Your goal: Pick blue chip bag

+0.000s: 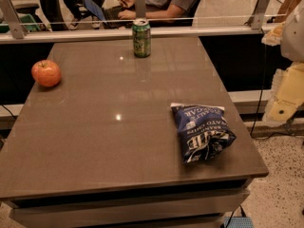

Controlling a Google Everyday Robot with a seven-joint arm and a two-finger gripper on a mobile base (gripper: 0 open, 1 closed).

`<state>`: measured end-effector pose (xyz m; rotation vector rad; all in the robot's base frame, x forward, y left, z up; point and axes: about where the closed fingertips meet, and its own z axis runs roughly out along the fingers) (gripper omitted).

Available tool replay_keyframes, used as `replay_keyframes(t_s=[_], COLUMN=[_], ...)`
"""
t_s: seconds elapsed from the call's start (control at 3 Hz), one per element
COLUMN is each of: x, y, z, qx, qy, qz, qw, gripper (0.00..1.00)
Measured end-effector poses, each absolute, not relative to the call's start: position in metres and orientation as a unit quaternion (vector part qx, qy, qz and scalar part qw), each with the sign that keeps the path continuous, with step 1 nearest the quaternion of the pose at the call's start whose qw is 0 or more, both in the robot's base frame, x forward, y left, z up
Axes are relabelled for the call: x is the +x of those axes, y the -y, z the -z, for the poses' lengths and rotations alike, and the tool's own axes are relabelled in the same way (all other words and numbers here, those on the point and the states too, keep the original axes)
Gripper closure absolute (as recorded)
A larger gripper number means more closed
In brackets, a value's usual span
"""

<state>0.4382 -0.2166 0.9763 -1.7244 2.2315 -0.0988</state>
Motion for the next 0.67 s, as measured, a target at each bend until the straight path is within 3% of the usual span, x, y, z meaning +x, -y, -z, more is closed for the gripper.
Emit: replay_keyframes(t_s=[0.67], x=[0.440], y=[0.200], z=[-0.969], qx=[-0.615], qy=[-0.767], qz=[0.008], qw=[0.185], gripper=[0.00])
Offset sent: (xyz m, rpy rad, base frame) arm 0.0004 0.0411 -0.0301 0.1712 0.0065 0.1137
